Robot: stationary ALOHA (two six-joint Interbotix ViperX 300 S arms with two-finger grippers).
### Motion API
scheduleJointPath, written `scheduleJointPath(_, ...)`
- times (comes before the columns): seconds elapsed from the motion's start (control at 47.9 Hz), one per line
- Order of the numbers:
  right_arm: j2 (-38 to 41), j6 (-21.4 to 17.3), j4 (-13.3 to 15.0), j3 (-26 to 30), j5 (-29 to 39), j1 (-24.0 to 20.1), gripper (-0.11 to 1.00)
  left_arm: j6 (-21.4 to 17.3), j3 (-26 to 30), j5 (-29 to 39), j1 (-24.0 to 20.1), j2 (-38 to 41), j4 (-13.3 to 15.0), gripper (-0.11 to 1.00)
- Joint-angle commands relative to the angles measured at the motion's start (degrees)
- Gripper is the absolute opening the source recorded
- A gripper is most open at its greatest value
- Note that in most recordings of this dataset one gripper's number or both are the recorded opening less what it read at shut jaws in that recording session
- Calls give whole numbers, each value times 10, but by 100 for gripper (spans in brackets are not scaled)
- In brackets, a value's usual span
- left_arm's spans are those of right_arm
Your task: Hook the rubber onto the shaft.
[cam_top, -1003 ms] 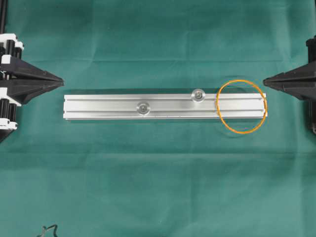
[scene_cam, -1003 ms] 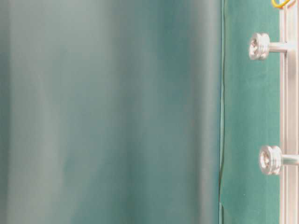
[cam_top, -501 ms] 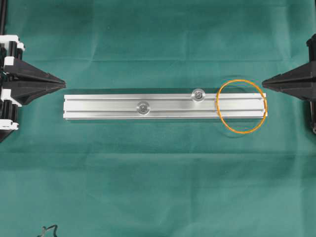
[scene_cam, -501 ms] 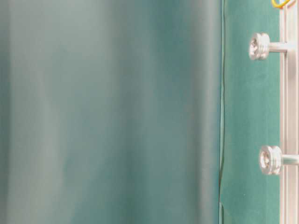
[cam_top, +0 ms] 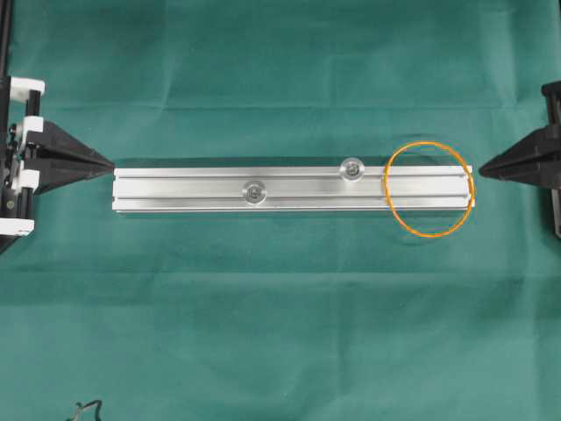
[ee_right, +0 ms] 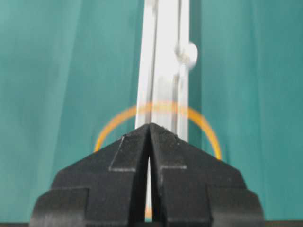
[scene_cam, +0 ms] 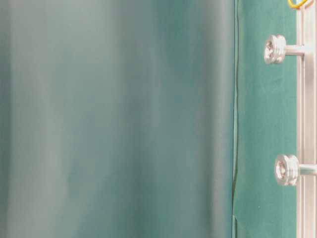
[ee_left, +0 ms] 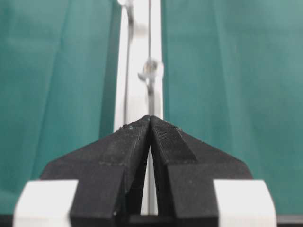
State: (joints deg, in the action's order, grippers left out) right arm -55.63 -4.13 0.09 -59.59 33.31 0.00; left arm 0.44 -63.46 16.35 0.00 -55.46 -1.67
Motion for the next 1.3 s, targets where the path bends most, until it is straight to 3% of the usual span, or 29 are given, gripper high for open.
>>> scheduleJointPath(0.0,9,-1,-3,15,36,1,4,-3,17,14,-2,4,-2,2)
scheduleJointPath(0.606,14,-2,-2,25,88,1,4,-1,18,24,-2,3,-2,2)
scheduleJointPath(1.275,79,-49,1,90,358,1,4,-2,19,25,-2,3,-2,2)
